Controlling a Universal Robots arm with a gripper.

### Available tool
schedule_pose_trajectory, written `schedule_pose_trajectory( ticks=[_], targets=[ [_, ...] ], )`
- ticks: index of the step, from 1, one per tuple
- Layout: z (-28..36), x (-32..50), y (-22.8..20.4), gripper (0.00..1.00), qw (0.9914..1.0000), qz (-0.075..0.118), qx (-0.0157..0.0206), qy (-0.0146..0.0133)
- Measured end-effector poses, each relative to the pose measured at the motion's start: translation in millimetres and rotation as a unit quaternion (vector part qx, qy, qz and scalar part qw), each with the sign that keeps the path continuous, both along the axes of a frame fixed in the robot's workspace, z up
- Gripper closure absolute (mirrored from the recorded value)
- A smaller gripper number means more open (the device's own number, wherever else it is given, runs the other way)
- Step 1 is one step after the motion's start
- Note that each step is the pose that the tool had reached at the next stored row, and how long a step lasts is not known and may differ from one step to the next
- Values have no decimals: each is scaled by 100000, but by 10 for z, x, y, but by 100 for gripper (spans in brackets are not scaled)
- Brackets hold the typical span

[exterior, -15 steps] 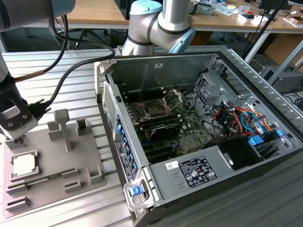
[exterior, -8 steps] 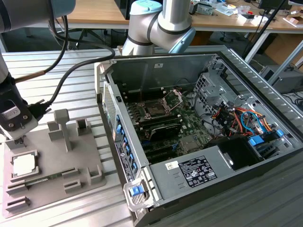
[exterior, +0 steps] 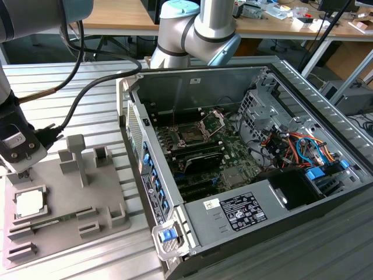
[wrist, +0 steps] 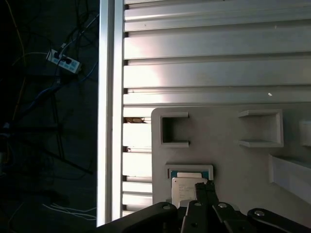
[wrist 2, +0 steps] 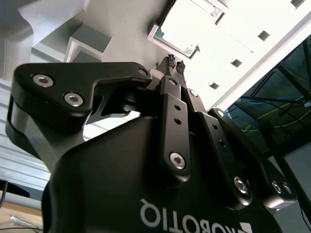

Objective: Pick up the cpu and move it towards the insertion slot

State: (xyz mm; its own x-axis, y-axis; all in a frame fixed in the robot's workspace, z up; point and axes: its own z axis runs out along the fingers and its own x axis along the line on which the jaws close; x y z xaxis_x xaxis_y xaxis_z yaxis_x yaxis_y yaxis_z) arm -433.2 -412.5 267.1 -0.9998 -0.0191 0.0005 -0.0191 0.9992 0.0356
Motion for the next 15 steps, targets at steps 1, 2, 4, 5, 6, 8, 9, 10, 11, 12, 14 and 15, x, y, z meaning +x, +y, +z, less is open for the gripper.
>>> schedule_pose_trajectory(
  ticks=[1, 2, 4, 5, 6, 8, 9, 10, 11, 12, 14, 15],
  targets=[
    [-2, 0, 0, 89, 100000, -2, -2, 1],
    [-6, 0, 0, 89, 100000, -1, -3, 2],
    [-10, 0, 0, 89, 100000, 0, -2, 3],
    [-15, 0, -1, 89, 100000, -1, -1, 2],
    [-18, 0, -1, 89, 100000, -3, -1, 0],
    [-22, 0, -1, 89, 100000, -1, -1, 0],
    [-23, 0, -1, 89, 100000, -1, -2, 3],
    [-25, 0, -1, 89, 100000, 0, -1, 2],
    [-27, 0, -1, 89, 100000, 1, -1, 1],
    [-29, 0, -1, 89, 100000, -1, -3, 3],
    [-33, 0, -1, 89, 100000, -2, -2, 1],
    [-35, 0, -1, 89, 100000, -2, -2, 1]
  ],
)
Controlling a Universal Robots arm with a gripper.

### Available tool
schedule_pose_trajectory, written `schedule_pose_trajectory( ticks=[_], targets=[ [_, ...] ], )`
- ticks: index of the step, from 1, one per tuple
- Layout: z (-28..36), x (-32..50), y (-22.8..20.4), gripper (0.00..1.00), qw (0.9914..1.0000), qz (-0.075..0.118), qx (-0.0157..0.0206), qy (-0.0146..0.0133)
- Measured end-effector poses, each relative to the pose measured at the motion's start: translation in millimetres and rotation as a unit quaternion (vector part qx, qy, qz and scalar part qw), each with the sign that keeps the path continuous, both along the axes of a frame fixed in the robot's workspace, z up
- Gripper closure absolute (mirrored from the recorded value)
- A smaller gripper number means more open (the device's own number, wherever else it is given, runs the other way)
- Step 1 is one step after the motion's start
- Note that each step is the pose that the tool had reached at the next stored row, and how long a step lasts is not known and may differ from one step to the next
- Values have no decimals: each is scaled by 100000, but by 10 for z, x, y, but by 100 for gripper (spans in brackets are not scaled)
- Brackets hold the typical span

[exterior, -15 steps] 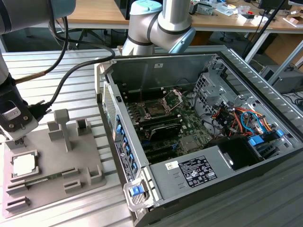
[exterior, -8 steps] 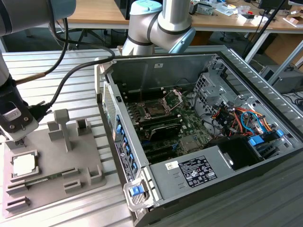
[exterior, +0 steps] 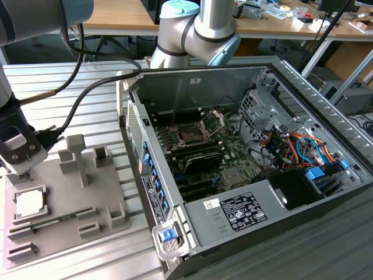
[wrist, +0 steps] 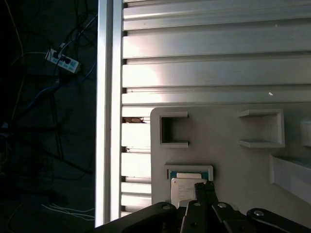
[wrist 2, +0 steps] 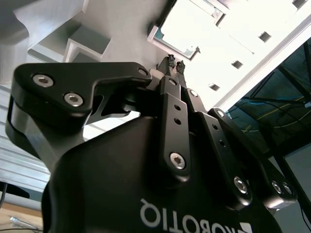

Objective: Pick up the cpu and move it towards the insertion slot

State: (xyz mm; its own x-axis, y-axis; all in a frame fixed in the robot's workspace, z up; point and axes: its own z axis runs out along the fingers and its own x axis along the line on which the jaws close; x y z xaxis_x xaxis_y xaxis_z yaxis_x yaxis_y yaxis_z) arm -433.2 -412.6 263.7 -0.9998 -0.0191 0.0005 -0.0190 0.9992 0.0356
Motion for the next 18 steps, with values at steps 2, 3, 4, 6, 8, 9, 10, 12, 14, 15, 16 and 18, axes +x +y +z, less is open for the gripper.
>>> schedule_pose_trajectory(
  ticks=[2, 3, 4, 6, 8, 9, 10, 12, 14, 15, 16, 18],
  targets=[
    [-8, 0, 0, 89, 100000, -1, -1, 2],
    [-11, 0, 0, 89, 100000, 3, -1, 0],
    [-14, 0, 0, 89, 100000, 2, 2, 1],
    [-17, 0, 0, 89, 100000, 1, 0, 2],
    [-21, 0, 0, 89, 100000, 0, 1, 2],
    [-23, 0, 0, 89, 100000, 1, 2, 0],
    [-24, 0, 0, 89, 100000, 0, -1, 2],
    [-28, 0, -1, 89, 100000, 4, 0, 1],
    [-33, 0, 0, 89, 100000, 0, 3, -2],
    [-34, 0, 0, 89, 100000, 1, 0, -1],
    [-38, 0, 0, 89, 100000, 1, -2, 2],
    [-42, 0, 0, 89, 100000, 0, -2, 0]
  ],
)
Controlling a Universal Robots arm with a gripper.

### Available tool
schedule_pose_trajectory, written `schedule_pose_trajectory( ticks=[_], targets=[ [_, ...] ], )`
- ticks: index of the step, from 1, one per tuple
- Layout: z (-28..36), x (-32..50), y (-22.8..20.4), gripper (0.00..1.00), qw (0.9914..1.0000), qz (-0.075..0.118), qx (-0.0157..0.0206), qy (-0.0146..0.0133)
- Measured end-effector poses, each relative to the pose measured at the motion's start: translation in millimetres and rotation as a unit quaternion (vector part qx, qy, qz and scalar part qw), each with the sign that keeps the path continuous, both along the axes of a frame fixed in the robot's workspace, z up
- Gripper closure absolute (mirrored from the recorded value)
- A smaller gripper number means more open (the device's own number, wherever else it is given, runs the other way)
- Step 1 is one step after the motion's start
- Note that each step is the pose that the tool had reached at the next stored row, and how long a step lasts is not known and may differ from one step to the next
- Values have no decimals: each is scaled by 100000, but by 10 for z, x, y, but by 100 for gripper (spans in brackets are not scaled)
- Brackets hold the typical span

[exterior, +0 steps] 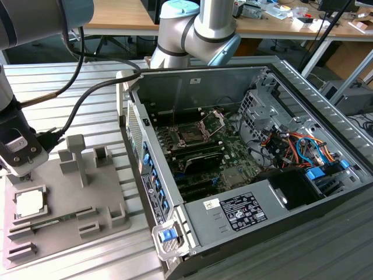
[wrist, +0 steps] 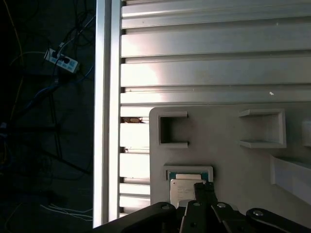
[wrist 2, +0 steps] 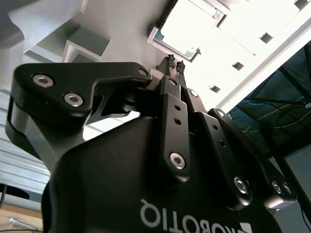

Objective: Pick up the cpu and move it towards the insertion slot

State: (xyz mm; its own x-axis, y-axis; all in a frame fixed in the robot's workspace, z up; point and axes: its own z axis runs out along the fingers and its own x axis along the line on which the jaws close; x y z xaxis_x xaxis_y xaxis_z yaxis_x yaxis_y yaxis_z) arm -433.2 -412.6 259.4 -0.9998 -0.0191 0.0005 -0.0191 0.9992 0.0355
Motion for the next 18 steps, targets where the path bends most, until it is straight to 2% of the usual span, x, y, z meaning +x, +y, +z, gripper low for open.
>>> schedule_pose_trajectory(
  ticks=[18],
  targets=[
    [-44, 0, -7, 89, 100000, 0, 1, 2]
  ],
)
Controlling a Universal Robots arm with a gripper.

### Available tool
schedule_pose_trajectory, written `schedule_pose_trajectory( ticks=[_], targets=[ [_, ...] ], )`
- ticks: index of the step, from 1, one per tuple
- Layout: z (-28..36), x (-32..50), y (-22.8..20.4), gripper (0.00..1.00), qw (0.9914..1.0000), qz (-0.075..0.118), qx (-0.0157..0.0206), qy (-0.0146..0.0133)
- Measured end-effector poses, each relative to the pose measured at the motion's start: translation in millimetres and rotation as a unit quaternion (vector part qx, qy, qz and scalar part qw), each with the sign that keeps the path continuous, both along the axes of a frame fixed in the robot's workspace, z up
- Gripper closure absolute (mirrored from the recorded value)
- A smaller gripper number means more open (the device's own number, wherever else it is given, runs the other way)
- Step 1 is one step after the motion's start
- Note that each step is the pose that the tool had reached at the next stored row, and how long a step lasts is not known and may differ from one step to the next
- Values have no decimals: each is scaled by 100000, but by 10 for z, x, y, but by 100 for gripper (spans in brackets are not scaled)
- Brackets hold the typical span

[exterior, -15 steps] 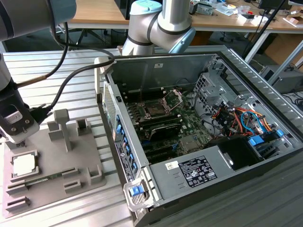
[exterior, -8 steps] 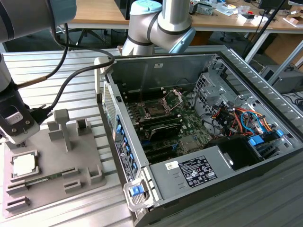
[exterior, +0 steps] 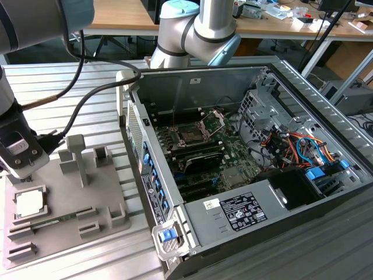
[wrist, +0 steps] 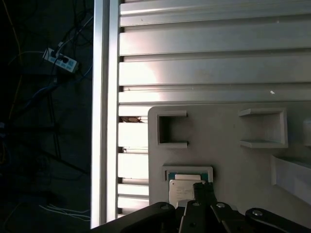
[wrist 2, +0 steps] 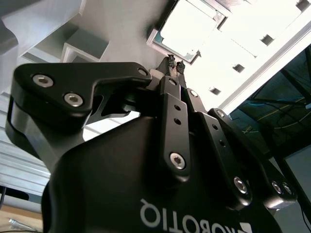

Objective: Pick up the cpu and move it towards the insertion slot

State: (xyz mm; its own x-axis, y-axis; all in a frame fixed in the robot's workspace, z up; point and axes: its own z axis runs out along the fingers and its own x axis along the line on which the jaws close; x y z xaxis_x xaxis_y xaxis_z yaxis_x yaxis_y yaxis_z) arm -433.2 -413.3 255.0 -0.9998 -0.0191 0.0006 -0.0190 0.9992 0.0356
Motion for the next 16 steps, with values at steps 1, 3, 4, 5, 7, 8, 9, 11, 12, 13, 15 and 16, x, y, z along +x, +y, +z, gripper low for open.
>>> schedule_pose_trajectory(
  ticks=[1, 3, 4, 5, 7, 8, 9, 11, 12, 13, 15, 16],
  targets=[
    [-4, 0, -1, 89, 100000, 2, 0, -4],
    [-9, 0, -2, 89, 100000, 1, -6, 0],
    [-11, 0, -3, 89, 100000, 3, -4, -2],
    [-13, 0, -3, 89, 100000, 0, -5, 1],
    [-18, 0, -4, 89, 100000, 1, -8, 0],
    [-20, 0, -5, 89, 100000, 0, -12, 4],
    [-21, 0, -6, 89, 100000, 2, -12, -1],
    [-24, 1, -11, 89, 100000, 6, -25, -13],
    [-25, 0, -14, 89, 100000, 7, -32, -11],
    [-25, 0, -17, 89, 100000, 2, -48, -1],
    [-27, 0, -23, 89, 100000, 0, -67, -10],
    [-28, 0, -25, 89, 100000, -1, -76, -7]
  ],
)
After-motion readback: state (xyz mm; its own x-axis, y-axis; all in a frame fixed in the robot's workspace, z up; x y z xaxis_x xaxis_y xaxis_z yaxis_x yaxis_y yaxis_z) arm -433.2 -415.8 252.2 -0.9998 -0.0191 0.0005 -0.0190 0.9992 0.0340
